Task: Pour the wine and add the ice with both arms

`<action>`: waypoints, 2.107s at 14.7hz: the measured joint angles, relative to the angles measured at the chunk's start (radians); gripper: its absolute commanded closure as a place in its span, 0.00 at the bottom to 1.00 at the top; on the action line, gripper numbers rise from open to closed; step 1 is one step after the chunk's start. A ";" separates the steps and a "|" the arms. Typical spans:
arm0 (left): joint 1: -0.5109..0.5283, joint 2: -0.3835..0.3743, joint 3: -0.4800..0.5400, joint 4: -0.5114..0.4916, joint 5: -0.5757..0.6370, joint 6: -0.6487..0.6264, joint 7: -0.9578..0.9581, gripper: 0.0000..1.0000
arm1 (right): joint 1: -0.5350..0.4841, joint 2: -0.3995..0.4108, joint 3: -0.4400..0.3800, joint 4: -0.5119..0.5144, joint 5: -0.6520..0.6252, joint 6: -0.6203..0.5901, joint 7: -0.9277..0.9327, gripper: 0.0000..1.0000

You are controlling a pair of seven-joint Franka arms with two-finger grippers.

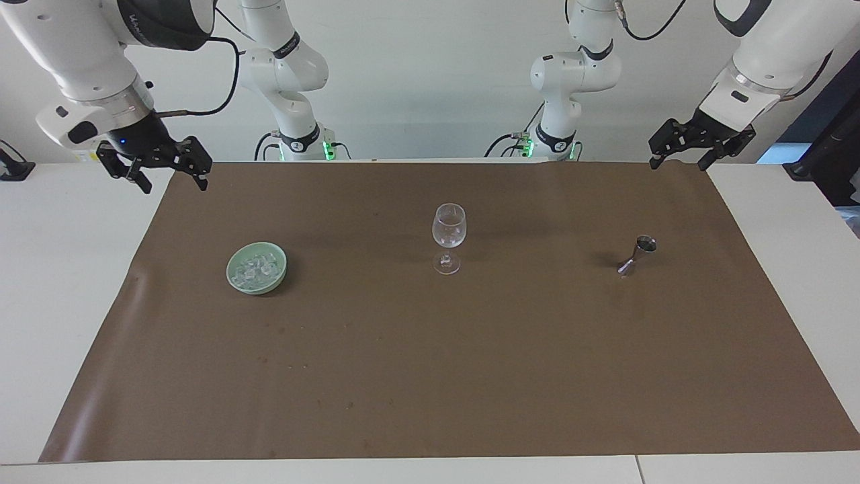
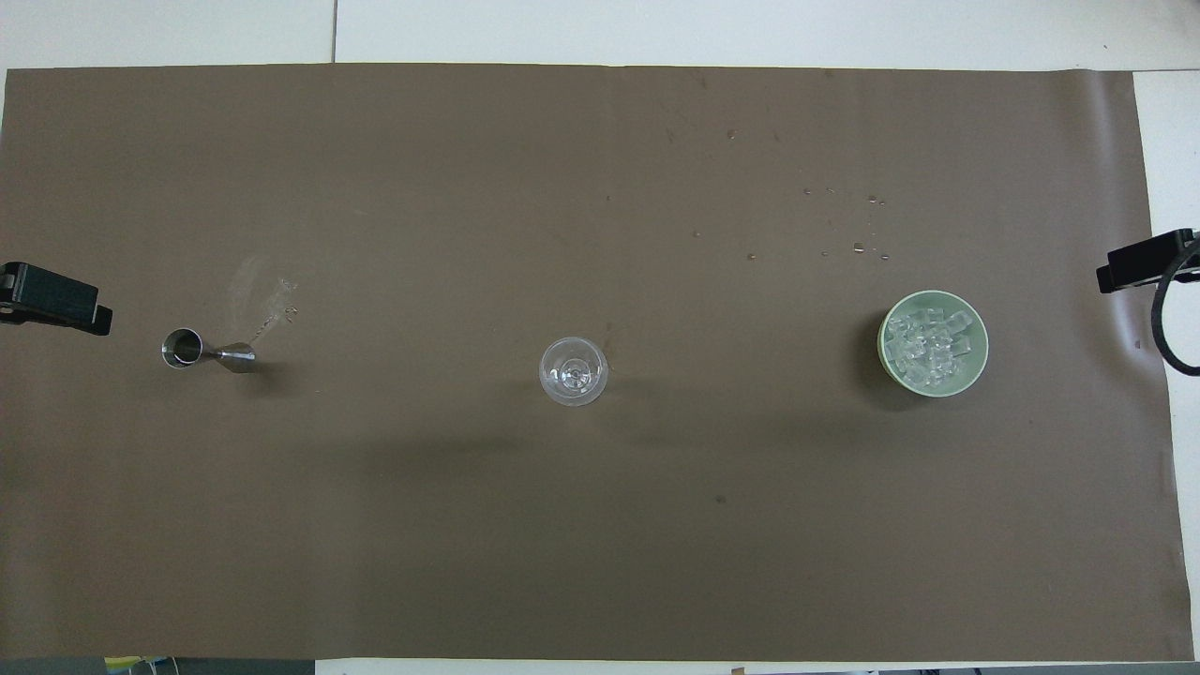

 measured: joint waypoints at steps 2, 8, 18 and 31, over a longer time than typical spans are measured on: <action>0.000 0.000 0.000 0.000 0.000 0.000 0.000 0.00 | 0.000 0.000 0.000 0.000 0.000 0.000 0.000 0.00; 0.000 0.000 0.000 0.000 0.000 0.000 0.000 0.00 | 0.000 0.000 0.000 0.000 0.000 0.000 0.000 0.00; -0.002 0.000 -0.019 -0.004 0.000 0.009 0.000 0.00 | 0.000 0.000 0.000 0.000 0.000 0.000 0.000 0.00; 0.064 0.242 -0.001 0.041 -0.008 0.181 -0.001 0.00 | -0.001 0.000 -0.001 0.000 0.001 -0.001 0.000 0.00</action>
